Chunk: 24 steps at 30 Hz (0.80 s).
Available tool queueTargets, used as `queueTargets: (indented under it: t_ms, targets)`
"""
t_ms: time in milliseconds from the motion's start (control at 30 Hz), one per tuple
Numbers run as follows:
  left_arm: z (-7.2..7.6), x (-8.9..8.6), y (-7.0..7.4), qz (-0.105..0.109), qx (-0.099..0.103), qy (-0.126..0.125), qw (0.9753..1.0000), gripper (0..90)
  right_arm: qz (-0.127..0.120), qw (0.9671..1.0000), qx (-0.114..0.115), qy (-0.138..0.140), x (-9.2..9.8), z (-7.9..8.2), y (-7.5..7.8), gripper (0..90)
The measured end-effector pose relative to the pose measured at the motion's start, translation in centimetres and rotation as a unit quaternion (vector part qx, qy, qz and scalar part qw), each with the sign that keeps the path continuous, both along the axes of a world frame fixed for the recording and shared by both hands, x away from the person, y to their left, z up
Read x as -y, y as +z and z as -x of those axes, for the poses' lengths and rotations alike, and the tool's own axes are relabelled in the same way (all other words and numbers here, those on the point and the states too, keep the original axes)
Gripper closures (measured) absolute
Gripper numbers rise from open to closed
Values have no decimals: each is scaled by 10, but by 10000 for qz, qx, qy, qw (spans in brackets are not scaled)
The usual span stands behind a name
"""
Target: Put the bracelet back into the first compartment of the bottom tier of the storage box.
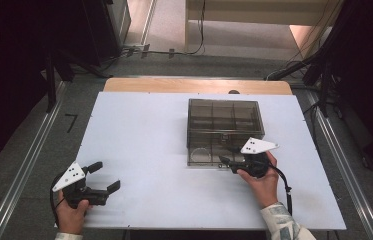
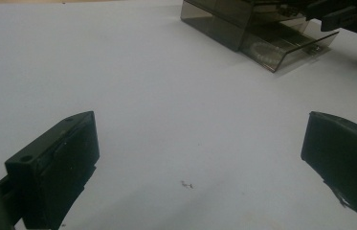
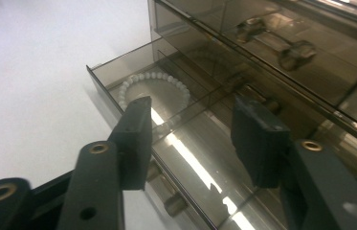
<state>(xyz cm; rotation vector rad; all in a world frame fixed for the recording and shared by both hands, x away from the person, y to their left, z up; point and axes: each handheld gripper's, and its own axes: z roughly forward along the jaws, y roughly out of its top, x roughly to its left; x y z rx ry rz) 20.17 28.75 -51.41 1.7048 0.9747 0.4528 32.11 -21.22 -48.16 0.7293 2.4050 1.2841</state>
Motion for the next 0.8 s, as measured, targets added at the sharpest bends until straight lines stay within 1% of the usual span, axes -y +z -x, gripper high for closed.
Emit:
queueTargets:
  t_ms: [67,233,300,367,533,567,800]
  targets:
    - [0,0,0,1,2,1,10000,0,7,10000,5,11,4,0,0,430]
    - [0,0,0,2,-2,-2,10000,0,-1,9999,38,-96,14,3,1,378]
    - [0,0,0,0,0,1,10000,0,-46,9999,11,-137,18,3,1,374]
    - [0,0,0,0,1,0,10000,0,-63,9998,43,-166,23,4,1,369]
    - [0,0,0,0,2,6,10000,0,-128,9996,43,-256,34,7,4,358]
    - [0,0,0,-1,2,2,10000,0,-119,9996,73,-253,37,7,4,355]
    - [0,0,0,-1,2,8,10000,0,-154,9993,48,-350,48,10,5,328]
